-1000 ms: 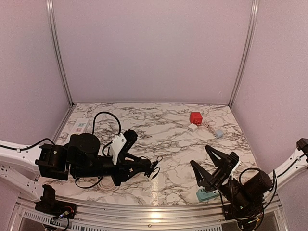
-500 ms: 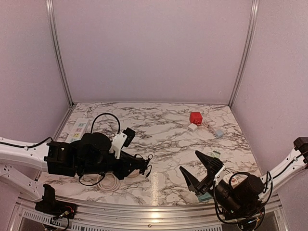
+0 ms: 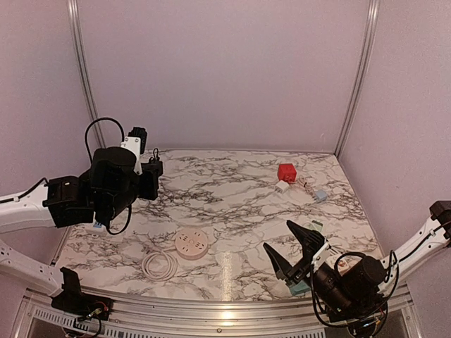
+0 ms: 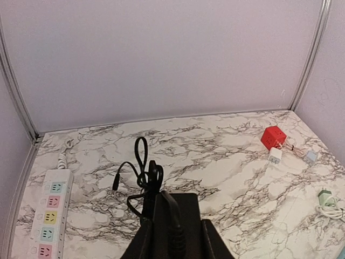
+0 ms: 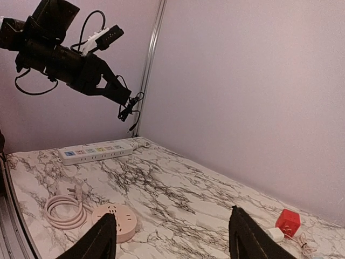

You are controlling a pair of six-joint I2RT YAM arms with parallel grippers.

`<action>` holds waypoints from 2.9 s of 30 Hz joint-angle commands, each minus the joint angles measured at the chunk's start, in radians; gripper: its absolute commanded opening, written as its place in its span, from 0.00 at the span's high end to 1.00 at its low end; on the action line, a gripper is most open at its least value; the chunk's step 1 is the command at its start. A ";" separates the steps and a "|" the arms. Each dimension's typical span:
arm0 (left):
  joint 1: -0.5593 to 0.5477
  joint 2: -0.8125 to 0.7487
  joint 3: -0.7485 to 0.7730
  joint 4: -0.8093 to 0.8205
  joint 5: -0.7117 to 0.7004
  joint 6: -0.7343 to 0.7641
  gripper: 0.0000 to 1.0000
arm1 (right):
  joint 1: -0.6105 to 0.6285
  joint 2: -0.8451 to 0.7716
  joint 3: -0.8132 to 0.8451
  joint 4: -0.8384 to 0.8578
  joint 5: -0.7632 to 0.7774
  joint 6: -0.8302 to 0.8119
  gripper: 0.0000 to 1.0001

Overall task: Insert the plug
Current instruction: Insert the plug into the socket slot.

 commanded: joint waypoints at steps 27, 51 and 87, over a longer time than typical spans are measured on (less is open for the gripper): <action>0.172 0.663 0.380 -0.576 0.068 0.123 0.77 | -0.006 0.001 0.050 -0.034 0.014 -0.002 0.35; 0.089 0.615 0.226 -0.379 0.455 0.166 0.84 | -0.007 0.004 0.059 -0.059 0.006 0.004 0.35; 0.089 0.636 0.249 -0.464 0.588 0.236 0.77 | -0.007 0.020 0.073 -0.086 0.003 0.002 0.35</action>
